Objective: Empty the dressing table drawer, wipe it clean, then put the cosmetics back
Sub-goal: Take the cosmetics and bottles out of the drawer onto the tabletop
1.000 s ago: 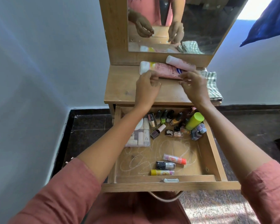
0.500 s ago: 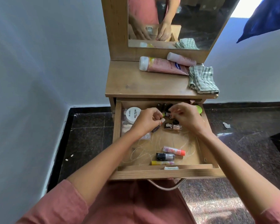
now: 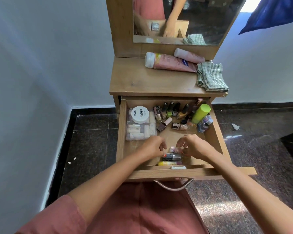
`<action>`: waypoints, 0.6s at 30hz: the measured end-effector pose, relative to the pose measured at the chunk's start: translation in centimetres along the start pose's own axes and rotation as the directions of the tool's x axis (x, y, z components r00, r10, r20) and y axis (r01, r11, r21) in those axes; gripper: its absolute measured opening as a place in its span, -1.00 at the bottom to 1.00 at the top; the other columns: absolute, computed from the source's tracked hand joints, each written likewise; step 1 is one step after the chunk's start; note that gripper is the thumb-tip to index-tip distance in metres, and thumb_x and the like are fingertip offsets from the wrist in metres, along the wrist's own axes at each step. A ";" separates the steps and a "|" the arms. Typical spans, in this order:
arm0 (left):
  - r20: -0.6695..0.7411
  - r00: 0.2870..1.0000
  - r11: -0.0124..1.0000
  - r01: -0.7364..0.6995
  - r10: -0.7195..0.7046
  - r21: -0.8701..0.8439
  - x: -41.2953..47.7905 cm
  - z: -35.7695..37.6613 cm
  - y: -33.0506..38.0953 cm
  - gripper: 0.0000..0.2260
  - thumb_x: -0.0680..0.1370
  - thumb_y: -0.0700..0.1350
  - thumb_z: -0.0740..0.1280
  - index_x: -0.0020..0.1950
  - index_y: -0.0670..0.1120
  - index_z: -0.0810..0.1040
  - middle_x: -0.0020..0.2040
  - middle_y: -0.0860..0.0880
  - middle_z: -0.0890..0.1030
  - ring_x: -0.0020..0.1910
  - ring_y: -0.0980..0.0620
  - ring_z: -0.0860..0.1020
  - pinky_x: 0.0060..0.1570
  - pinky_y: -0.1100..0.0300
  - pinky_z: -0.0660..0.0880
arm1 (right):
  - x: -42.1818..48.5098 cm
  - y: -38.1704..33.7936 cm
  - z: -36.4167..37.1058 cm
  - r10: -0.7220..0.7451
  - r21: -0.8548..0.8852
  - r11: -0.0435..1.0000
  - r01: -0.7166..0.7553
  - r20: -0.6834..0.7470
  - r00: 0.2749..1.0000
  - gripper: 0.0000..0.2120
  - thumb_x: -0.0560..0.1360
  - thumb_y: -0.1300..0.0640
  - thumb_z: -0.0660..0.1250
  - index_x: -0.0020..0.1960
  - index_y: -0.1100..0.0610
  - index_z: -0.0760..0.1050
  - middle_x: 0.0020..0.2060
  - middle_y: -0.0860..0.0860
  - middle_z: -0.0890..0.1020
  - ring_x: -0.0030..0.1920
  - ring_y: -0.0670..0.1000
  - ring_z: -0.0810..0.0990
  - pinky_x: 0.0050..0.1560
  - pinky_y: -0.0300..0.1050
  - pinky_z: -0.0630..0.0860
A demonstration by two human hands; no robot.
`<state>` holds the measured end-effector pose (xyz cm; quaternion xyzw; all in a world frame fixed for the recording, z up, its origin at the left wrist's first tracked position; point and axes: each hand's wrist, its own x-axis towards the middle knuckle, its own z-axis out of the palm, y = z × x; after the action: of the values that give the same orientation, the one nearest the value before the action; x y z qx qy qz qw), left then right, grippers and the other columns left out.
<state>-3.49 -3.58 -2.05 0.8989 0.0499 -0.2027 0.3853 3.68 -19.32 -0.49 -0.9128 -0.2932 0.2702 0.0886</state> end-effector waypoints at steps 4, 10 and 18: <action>0.017 1.000 1.000 0.000 -0.001 0.023 0.1 0.2 -0.2 -0.80 0.44 -0.24 0.41 0.05 -0.18 0.54 -0.13 -0.02 0.53 -0.09 0.03 0.54 -0.01 0.12 0.50 | -0.1 -0.1 0.0 0.022 0.005 1.000 -0.022 0.002 1.000 -0.82 0.46 0.18 0.33 0.06 0.15 0.56 0.02 0.05 0.63 0.03 0.06 0.59 0.01 -0.05 0.52; 0.055 0.998 0.996 -0.016 0.011 0.083 0.0 0.5 -0.5 -0.84 0.48 -0.19 0.35 0.05 -0.10 0.55 0.00 -0.06 0.60 -0.04 0.03 0.55 -0.01 0.15 0.51 | -0.6 -0.1 0.2 -0.046 0.013 0.999 0.046 -0.038 0.998 -0.85 0.42 0.27 0.32 -0.02 0.17 0.56 -0.02 0.08 0.57 -0.01 0.08 0.56 -0.01 0.00 0.53; 0.069 0.994 0.981 -0.093 0.082 0.168 0.2 1.0 -0.2 -0.79 0.48 -0.12 0.36 0.10 -0.11 0.52 0.06 -0.08 0.56 0.03 -0.03 0.53 0.04 0.09 0.50 | -1.1 -0.8 0.3 -0.018 0.000 1.000 0.018 0.023 1.000 -0.79 0.40 0.28 0.33 0.02 0.14 0.57 -0.04 0.00 0.63 -0.01 0.02 0.60 -0.04 -0.16 0.49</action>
<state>-3.64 -4.20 -2.90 0.9233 -0.0194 -0.2169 0.3165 2.37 -19.28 -0.02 -0.9070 -0.3022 0.2799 0.0877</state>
